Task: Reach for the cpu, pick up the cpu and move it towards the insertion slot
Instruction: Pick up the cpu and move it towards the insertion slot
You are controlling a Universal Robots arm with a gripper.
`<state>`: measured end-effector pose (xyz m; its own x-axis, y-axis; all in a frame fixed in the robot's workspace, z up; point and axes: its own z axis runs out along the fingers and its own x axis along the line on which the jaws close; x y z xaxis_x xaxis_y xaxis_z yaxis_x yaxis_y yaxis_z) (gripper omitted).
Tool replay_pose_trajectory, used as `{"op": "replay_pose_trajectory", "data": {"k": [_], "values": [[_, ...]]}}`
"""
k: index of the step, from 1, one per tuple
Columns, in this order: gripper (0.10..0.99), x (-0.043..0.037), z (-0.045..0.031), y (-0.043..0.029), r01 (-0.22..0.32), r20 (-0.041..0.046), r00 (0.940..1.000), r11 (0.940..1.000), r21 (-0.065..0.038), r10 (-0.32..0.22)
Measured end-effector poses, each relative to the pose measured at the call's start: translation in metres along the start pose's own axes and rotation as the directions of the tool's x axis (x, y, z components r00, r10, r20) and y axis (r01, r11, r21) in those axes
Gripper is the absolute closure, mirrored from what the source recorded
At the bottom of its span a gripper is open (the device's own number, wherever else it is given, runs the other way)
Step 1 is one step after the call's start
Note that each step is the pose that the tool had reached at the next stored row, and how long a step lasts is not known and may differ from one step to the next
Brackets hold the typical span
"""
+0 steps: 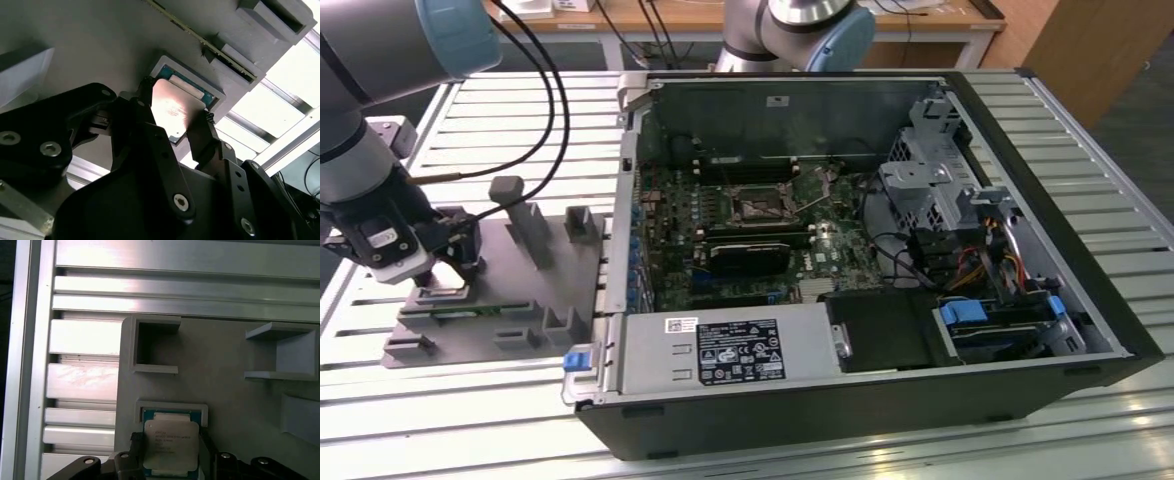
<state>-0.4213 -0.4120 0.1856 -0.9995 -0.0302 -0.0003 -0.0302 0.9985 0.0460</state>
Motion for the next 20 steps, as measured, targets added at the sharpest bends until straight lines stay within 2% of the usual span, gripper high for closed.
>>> {"op": "replay_pose_trajectory", "data": {"k": [14,20], "values": [[0.557,0.0000,-0.0153,0.0007,0.000,0.0006,1.0000,1.0000,0.000,0.000],[0.557,0.0000,-0.0214,0.0010,0.000,0.0009,1.0000,1.0000,-0.007,0.000]]}}
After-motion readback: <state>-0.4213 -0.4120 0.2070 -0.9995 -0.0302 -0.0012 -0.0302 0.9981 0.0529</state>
